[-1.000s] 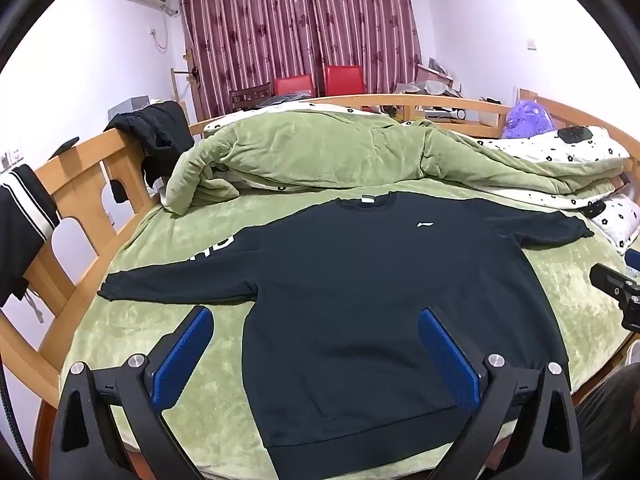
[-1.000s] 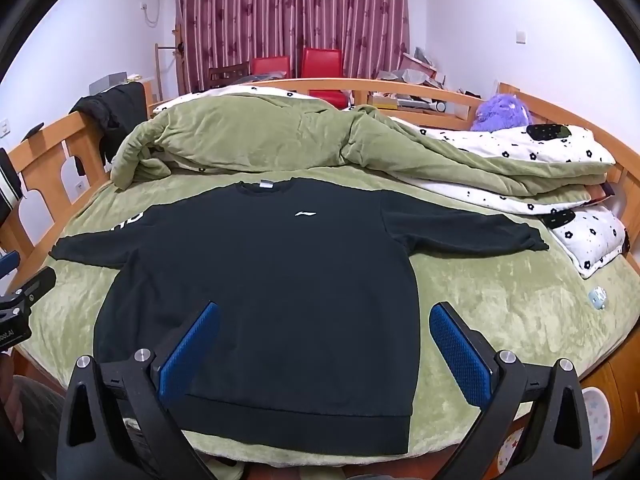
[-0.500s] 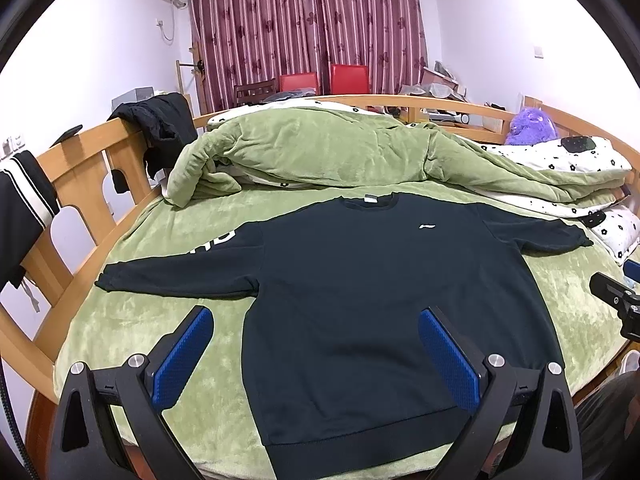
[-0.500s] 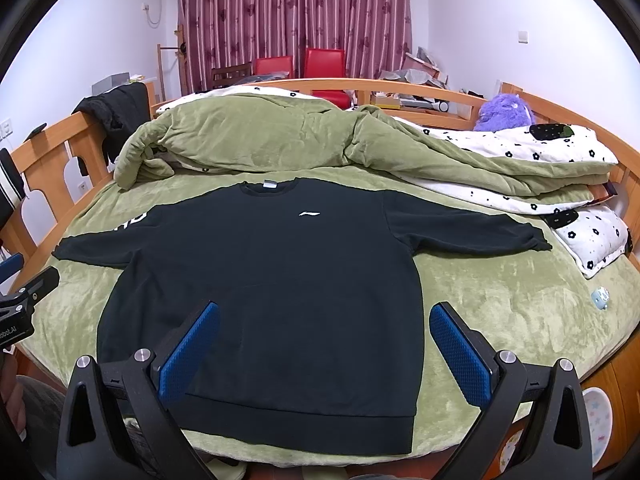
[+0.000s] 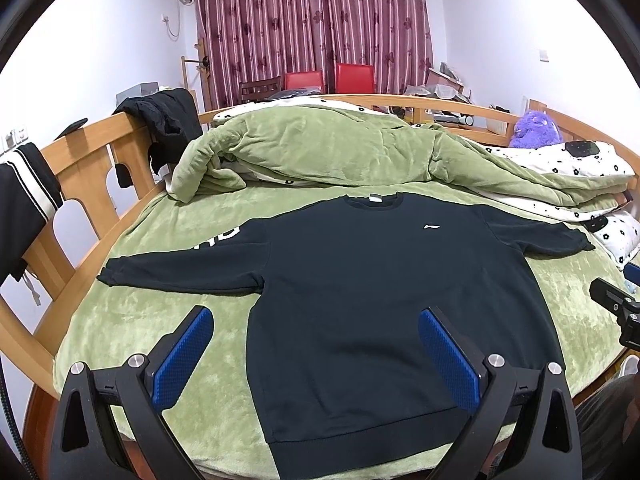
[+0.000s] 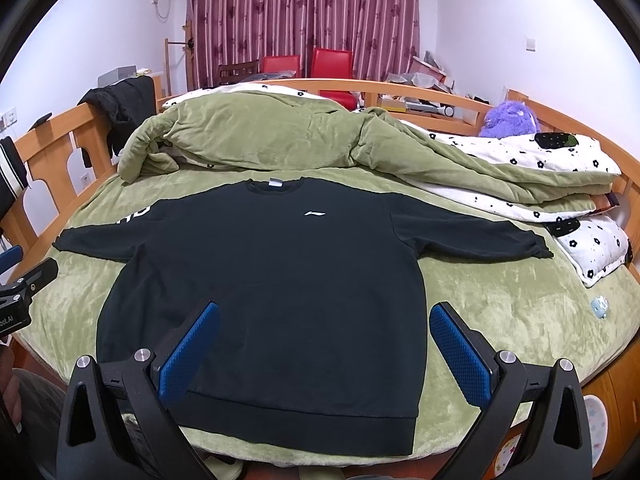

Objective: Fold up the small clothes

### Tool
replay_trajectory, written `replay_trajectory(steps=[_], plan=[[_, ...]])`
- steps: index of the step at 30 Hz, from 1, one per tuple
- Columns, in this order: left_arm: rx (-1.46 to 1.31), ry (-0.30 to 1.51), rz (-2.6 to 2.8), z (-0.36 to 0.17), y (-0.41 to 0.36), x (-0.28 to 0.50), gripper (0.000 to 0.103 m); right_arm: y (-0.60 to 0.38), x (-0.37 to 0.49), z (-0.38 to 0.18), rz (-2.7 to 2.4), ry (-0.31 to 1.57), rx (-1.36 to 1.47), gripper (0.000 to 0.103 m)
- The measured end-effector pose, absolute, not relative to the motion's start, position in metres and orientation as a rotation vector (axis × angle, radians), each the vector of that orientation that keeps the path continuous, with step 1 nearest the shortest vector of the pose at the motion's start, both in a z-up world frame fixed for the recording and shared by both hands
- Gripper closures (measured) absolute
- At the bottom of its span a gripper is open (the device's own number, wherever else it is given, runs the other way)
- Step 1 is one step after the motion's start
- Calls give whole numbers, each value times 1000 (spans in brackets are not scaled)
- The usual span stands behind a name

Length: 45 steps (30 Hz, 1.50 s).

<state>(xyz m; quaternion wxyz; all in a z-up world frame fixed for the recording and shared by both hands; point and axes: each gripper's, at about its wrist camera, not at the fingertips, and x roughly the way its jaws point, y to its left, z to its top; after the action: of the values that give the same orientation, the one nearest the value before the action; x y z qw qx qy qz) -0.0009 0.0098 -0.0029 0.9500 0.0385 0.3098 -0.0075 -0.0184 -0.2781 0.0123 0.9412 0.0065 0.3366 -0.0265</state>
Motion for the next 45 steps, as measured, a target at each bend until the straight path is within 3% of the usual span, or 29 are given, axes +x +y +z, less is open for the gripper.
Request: replay_trajectory(steps=[45], plan=[[97,629,-14,-4,8,-1,0,-269,-20,15,-50,687,21,0]])
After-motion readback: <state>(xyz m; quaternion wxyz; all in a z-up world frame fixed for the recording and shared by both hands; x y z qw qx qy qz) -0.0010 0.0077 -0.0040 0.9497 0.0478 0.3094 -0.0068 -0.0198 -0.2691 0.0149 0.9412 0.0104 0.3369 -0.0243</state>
